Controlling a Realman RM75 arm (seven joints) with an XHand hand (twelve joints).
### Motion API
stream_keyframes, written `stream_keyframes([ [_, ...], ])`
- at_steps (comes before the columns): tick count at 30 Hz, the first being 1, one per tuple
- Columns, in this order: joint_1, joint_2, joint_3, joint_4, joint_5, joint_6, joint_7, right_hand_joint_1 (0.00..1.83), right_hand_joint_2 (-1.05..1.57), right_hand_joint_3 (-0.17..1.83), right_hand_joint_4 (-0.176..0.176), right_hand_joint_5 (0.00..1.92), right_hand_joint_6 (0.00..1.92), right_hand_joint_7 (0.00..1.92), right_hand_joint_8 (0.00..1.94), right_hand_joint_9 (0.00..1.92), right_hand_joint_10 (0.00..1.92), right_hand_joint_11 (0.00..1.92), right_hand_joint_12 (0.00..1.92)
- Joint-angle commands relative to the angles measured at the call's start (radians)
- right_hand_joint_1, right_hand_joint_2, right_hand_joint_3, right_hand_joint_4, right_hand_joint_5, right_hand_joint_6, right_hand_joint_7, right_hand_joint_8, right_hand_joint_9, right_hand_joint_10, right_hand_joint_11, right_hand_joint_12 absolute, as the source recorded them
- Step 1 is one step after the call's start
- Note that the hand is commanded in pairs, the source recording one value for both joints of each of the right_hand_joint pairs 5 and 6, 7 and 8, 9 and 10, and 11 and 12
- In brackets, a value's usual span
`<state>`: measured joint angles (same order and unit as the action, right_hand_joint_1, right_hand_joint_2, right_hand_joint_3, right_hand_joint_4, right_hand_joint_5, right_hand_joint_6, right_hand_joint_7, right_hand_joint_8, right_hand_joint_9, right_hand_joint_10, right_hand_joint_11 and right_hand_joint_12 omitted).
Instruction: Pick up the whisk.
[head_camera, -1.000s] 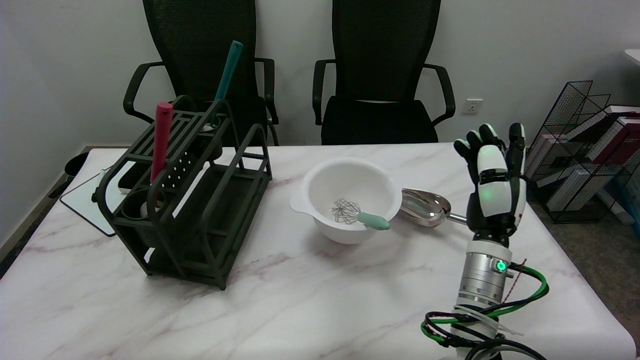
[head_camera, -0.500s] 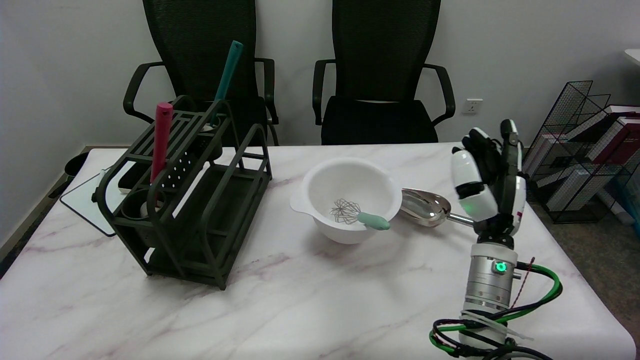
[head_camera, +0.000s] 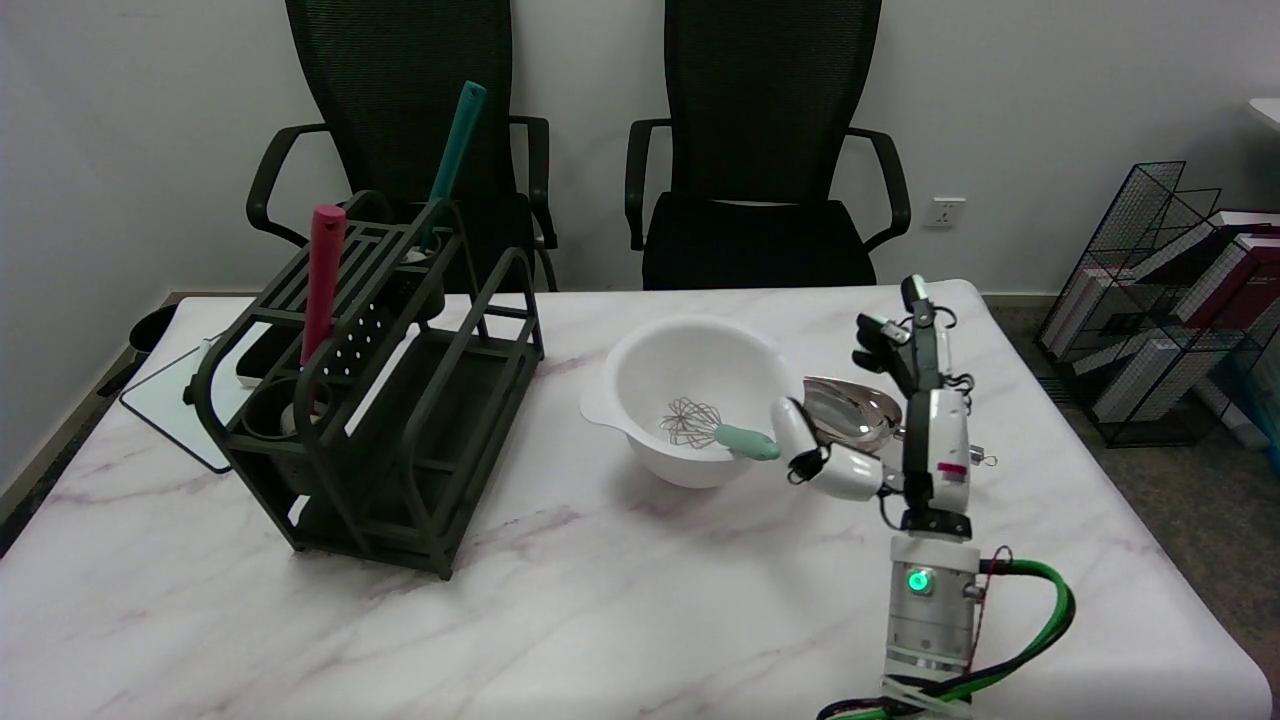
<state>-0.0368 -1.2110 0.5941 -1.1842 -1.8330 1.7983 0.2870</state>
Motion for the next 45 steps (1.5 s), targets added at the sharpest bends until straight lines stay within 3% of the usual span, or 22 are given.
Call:
stream_keyframes([
  [1, 0.006, -0.175, -0.021, 0.262, -0.139, 0.052, -0.222, 0.82, 0.23, 1.00, 0.000, 0.06, 0.06, 0.48, 0.48, 0.52, 0.52, 0.61, 0.61],
  [26, 0.079, -0.212, -0.018, 0.415, -0.138, 0.000, -0.003, 0.78, 0.30, 0.90, 0.000, 0.01, 0.01, 0.48, 0.48, 0.52, 0.52, 0.58, 0.58],
  [45, 0.179, -0.215, -0.020, 0.482, -0.105, -0.092, 0.030, 0.72, 0.46, 0.79, 0.000, 0.00, 0.00, 0.49, 0.49, 0.52, 0.52, 0.54, 0.54],
])
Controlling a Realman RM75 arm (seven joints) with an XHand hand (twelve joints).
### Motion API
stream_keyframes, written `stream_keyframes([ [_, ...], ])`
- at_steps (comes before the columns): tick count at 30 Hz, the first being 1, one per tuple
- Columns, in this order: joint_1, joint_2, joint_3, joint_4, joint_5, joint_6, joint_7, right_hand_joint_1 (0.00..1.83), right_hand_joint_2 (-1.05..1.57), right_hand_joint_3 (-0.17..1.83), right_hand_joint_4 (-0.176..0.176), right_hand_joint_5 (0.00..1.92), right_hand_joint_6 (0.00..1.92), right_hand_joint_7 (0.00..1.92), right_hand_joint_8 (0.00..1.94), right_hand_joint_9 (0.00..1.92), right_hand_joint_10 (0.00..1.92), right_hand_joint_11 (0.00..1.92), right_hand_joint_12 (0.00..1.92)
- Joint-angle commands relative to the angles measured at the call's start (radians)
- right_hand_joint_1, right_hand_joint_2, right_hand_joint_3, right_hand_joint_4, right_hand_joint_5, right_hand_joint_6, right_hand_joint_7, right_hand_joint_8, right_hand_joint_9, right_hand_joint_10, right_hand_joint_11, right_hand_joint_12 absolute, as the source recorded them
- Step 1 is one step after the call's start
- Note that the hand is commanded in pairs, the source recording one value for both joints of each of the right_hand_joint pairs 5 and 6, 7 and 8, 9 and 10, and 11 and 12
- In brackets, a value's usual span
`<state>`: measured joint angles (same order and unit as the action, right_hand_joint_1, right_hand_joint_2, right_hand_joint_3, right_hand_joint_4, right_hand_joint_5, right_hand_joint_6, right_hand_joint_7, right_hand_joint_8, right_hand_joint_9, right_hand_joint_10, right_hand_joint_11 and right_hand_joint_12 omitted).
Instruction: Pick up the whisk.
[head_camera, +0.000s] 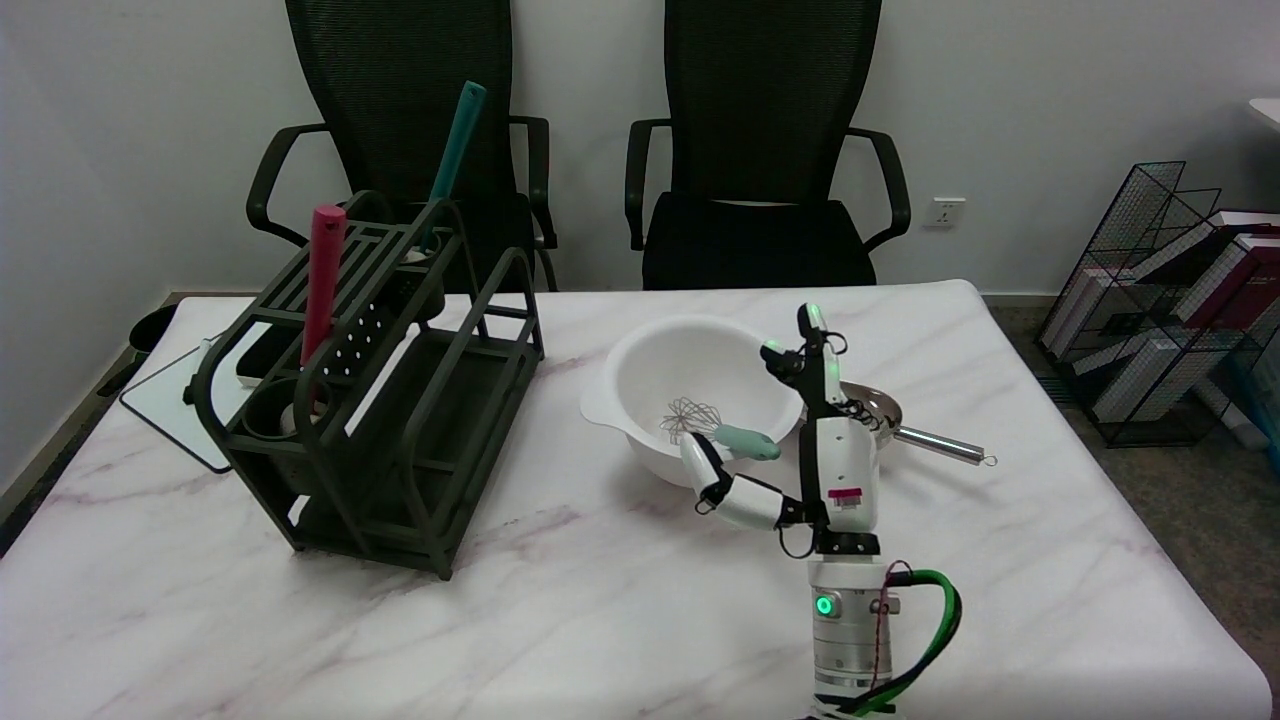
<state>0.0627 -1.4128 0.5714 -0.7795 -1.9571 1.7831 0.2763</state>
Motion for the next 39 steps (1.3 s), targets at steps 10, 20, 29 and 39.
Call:
stream_keyframes([
  [10, 0.103, -0.037, 0.002, 0.141, 0.073, -0.116, 0.097, 0.69, 0.50, 0.77, 0.000, 0.00, 0.00, 0.46, 0.46, 0.49, 0.49, 0.49, 0.49],
  [20, 0.117, -0.030, 0.012, 0.157, 0.098, -0.128, 0.111, 0.68, 0.51, 0.75, 0.000, 0.00, 0.00, 0.45, 0.45, 0.49, 0.49, 0.48, 0.48],
  [29, 0.147, -0.025, 0.012, 0.158, 0.109, -0.120, 0.117, 0.68, 0.53, 0.74, 0.000, 0.00, 0.00, 0.44, 0.44, 0.49, 0.49, 0.47, 0.47],
  [39, 0.177, -0.023, 0.013, 0.156, 0.109, -0.121, 0.134, 0.67, 0.56, 0.71, 0.000, 0.00, 0.00, 0.44, 0.44, 0.48, 0.48, 0.46, 0.46],
])
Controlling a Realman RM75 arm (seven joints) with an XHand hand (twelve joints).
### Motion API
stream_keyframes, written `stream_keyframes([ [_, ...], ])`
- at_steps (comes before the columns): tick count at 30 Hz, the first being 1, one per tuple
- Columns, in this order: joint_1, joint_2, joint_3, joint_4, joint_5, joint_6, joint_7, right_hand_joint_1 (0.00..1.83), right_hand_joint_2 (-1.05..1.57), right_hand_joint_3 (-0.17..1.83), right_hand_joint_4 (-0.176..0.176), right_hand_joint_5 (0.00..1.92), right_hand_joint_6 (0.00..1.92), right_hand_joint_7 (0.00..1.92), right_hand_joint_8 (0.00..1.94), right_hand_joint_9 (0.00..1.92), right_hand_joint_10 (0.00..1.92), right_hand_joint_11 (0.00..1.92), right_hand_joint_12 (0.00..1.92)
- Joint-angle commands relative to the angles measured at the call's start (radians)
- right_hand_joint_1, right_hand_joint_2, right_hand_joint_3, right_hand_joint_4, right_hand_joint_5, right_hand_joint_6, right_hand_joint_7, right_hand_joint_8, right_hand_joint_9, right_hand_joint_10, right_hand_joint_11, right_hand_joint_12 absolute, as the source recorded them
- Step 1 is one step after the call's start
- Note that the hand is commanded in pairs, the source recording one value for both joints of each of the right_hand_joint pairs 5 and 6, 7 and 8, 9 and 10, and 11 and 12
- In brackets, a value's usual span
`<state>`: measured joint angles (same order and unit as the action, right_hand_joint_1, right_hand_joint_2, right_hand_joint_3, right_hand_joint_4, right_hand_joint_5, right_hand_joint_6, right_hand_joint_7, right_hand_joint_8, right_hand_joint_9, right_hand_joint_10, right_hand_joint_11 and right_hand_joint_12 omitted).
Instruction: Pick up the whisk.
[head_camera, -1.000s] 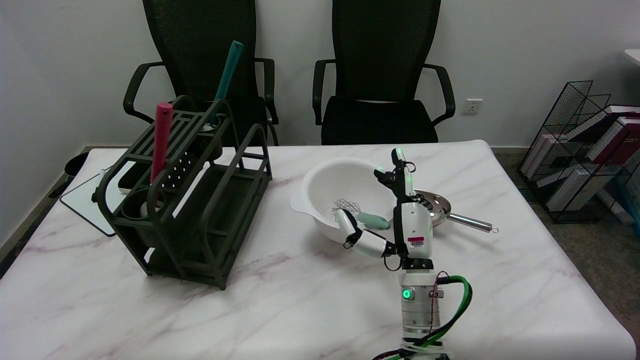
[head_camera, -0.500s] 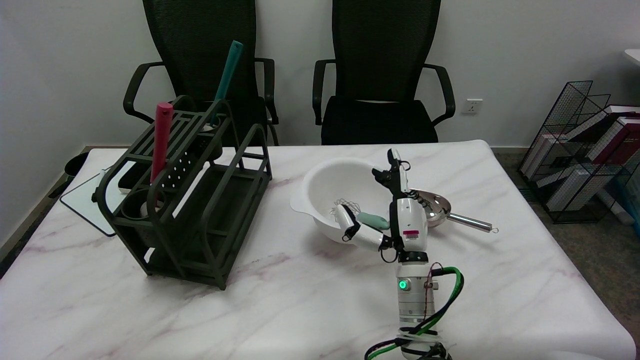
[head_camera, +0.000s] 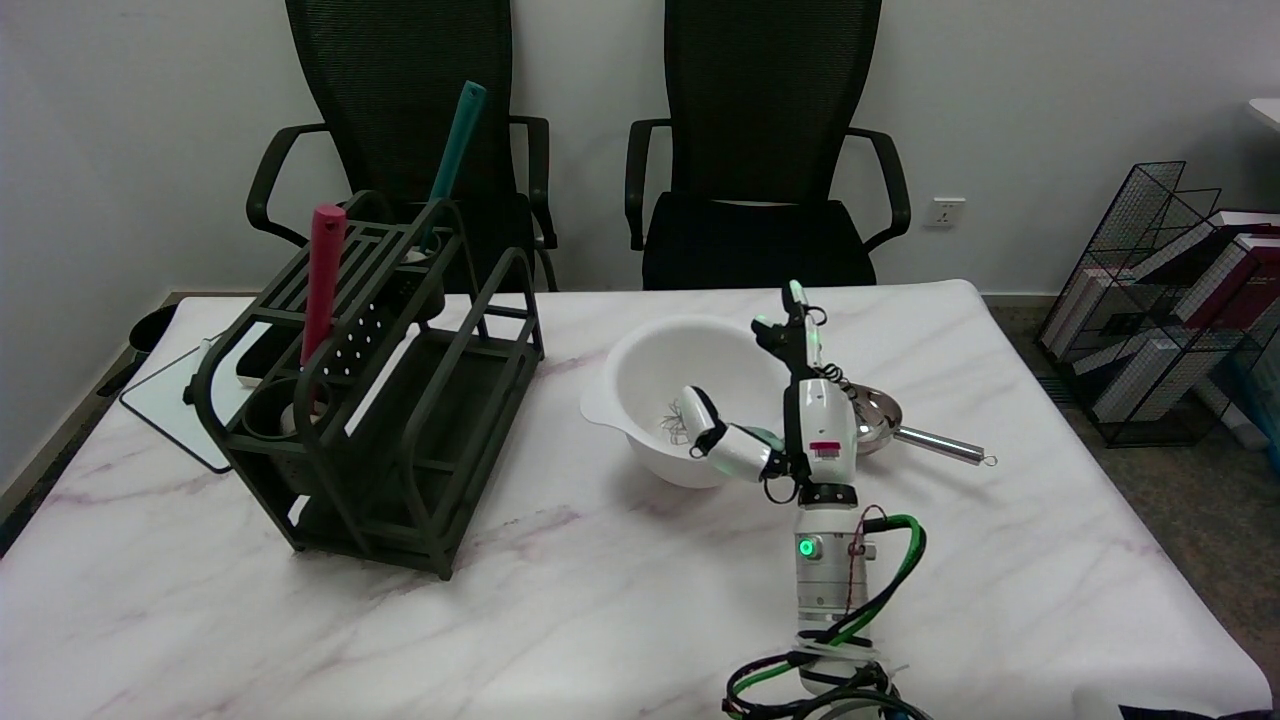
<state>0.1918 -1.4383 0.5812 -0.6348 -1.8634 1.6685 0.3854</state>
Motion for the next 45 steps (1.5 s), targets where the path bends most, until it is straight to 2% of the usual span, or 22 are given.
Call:
stream_keyframes([
  [1, 0.049, 0.002, 0.003, 0.011, 0.015, -0.008, 0.025, 0.67, 0.57, 0.71, 0.000, 0.00, 0.00, 0.44, 0.44, 0.48, 0.48, 0.46, 0.46],
  [24, 0.120, 0.004, 0.003, 0.003, 0.036, -0.027, 0.098, 0.65, 0.70, 0.66, 0.000, 0.00, 0.00, 0.42, 0.42, 0.47, 0.47, 0.43, 0.43],
  [41, 0.175, 0.006, 0.003, 0.004, 0.054, -0.144, 0.187, 0.65, 0.79, 0.68, 0.000, 0.00, 0.00, 0.40, 0.40, 0.47, 0.47, 0.41, 0.41],
  [45, 0.196, 0.025, -0.006, 0.014, 0.109, -0.170, 0.235, 0.65, 0.80, 0.68, 0.000, 0.00, 0.00, 0.40, 0.40, 0.47, 0.47, 0.40, 0.40],
])
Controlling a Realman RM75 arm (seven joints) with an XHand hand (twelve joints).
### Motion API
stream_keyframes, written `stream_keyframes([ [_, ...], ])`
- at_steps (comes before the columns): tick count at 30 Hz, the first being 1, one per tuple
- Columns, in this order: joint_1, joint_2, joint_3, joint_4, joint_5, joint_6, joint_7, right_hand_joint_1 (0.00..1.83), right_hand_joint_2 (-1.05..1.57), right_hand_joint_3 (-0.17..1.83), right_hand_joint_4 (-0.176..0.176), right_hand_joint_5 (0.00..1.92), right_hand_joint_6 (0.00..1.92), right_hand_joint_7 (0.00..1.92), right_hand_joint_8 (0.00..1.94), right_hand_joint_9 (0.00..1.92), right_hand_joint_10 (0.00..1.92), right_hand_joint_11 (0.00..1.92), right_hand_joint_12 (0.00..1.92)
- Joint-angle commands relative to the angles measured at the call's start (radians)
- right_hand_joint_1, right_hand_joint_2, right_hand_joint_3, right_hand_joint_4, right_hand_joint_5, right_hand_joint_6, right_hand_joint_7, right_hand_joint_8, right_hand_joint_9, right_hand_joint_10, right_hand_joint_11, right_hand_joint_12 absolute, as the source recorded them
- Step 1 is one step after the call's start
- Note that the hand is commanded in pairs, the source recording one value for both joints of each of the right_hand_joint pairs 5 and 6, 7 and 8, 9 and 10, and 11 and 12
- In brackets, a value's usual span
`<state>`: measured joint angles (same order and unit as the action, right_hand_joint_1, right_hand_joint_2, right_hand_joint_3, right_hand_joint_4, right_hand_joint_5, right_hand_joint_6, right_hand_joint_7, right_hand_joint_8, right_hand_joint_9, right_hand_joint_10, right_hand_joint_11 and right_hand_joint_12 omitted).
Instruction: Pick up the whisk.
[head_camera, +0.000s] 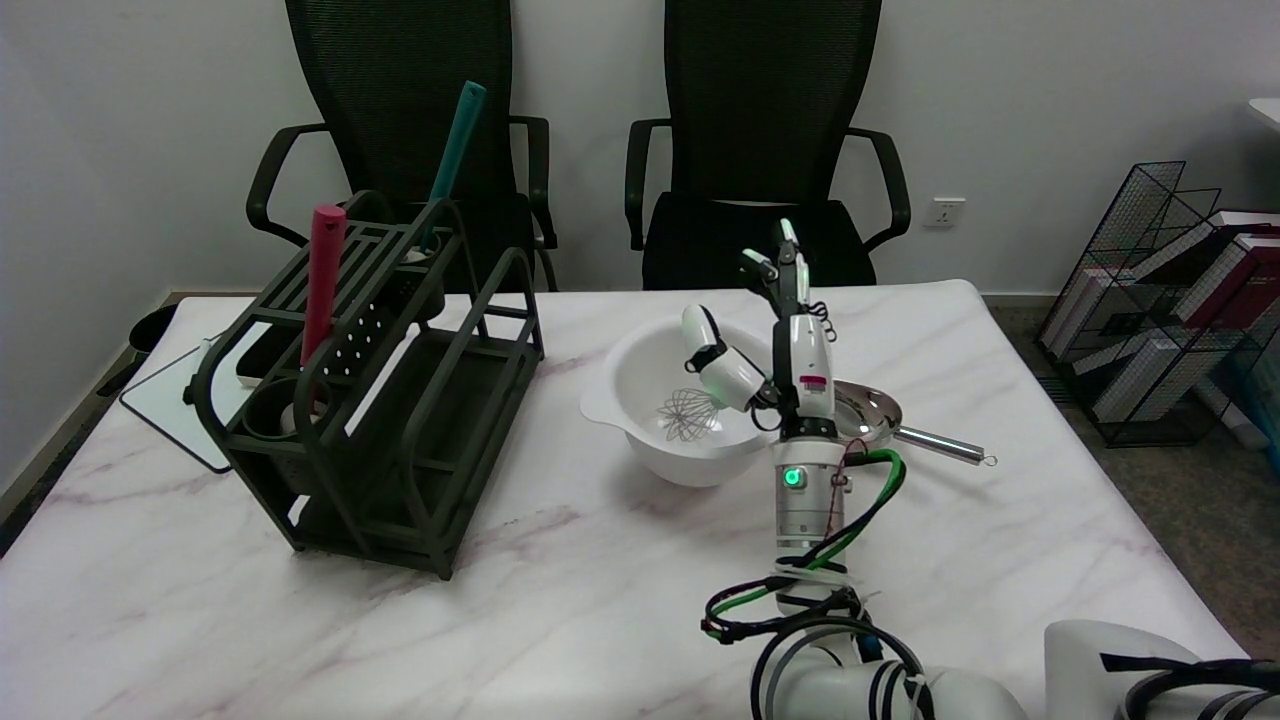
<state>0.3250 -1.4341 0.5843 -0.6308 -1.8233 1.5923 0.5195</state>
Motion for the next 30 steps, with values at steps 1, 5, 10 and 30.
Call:
stream_keyframes([
  [1, 0.068, 0.028, 0.000, 0.005, 0.063, -0.083, 0.110, 0.65, 0.81, 0.69, 0.000, 0.00, 0.00, 0.39, 0.39, 0.47, 0.47, 0.40, 0.40],
  [5, 0.070, 0.065, 0.000, -0.028, 0.109, -0.081, 0.116, 0.65, 0.81, 0.70, 0.000, 0.00, 0.00, 0.39, 0.39, 0.47, 0.47, 0.40, 0.40],
  [10, 0.051, 0.115, 0.000, -0.097, 0.158, -0.065, 0.116, 0.65, 0.81, 0.71, 0.000, 0.00, 0.00, 0.39, 0.39, 0.47, 0.47, 0.39, 0.39],
  [30, 0.005, 0.185, 0.025, -0.165, 0.261, -0.052, 0.173, 0.66, 0.82, 0.74, 0.000, 0.00, 0.00, 0.41, 0.41, 0.48, 0.48, 0.39, 0.39],
])
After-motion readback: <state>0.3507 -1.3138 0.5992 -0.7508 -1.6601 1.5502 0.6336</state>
